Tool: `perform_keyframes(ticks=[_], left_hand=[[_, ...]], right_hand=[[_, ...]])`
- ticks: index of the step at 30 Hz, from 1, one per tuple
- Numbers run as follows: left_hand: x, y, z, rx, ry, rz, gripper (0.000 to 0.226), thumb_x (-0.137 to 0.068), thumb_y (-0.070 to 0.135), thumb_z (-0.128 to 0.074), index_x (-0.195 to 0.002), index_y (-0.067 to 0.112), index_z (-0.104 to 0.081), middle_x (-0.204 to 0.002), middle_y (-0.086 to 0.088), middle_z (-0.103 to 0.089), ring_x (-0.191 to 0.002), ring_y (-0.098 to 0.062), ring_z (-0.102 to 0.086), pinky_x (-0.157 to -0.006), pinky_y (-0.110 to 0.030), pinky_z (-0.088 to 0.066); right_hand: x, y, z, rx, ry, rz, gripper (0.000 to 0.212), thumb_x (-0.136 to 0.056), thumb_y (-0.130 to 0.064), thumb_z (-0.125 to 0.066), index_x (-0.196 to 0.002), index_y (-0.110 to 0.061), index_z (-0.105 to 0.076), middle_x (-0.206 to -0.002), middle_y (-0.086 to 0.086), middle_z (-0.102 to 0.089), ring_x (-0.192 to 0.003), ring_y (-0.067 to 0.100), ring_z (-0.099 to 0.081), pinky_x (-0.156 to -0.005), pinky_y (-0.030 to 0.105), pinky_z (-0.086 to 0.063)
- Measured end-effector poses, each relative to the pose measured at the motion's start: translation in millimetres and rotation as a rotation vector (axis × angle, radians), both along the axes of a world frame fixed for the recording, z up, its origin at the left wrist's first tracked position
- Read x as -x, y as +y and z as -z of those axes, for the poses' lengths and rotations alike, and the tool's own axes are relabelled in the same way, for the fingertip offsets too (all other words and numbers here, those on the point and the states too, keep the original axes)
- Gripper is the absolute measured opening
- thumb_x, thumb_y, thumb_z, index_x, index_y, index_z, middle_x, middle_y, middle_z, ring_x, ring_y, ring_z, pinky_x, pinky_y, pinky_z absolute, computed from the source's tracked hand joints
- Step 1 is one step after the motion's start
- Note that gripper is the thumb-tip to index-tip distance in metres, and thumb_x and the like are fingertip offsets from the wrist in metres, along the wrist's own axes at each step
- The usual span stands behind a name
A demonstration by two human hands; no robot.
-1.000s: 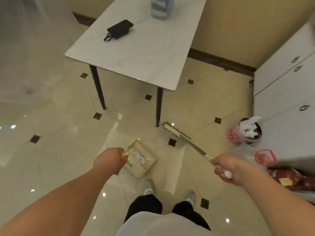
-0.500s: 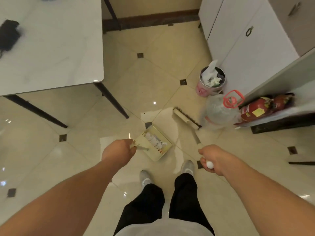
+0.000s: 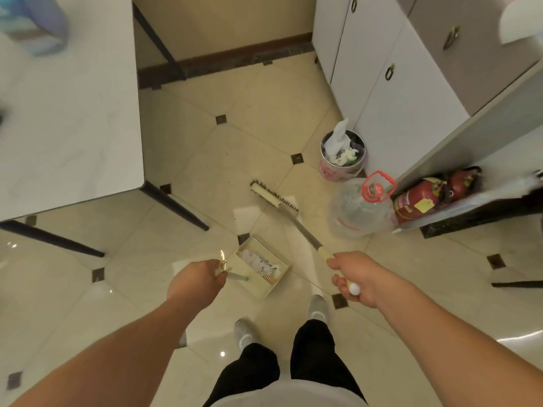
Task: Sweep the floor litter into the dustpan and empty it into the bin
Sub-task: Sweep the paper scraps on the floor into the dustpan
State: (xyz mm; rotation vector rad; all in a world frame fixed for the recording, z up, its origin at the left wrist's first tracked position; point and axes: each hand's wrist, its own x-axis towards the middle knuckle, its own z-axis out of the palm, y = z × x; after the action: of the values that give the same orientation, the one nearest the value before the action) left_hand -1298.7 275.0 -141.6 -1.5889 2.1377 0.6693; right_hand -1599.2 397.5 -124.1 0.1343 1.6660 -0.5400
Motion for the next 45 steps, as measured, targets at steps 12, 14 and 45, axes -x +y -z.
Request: perform_keyframes(ticks=[12,14,45], left_hand=[[25,-61,21,-0.003,-0.007,0.063,0.022,-0.097,0.048,-0.049,-0.104,0.036,-0.065,-0.082,0.01,-0.063,-0.074,-0.011,-0.061,-0.057,-0.026,-0.047],[26,-83,24,0.015,0.002,0.123,0.021,-0.098,0.046,-0.048,-0.103,0.033,-0.064,-0.08,0.011,-0.062,-0.073,-0.012,-0.061,-0.059,-0.028,-0.05],[67,-36,32,-0.053,0.027,0.949,0.033,-0.1,0.045,-0.047,-0.112,0.02,-0.064,-0.102,-0.004,-0.068,-0.082,-0.021,-0.053,-0.067,-0.03,-0.041]], right_hand=[[5,-40,40,-0.18,0.086,-0.212,0.013,-0.097,-0.019,-0.056,-0.104,-0.01,-0.06,-0.064,0.007,-0.056,-0.046,0.013,-0.048,-0.042,0.019,-0.042],[-2,-30,35,-0.156,0.009,-0.132,0.019,-0.094,-0.021,-0.061,-0.109,-0.009,-0.063,-0.059,0.005,-0.055,-0.041,0.011,-0.046,-0.041,0.02,-0.039],[-159,152,28,-0.251,0.082,0.849,0.008,-0.1,-0.013,-0.053,-0.096,-0.009,-0.058,-0.074,0.01,-0.056,-0.054,0.013,-0.05,-0.039,0.018,-0.048]])
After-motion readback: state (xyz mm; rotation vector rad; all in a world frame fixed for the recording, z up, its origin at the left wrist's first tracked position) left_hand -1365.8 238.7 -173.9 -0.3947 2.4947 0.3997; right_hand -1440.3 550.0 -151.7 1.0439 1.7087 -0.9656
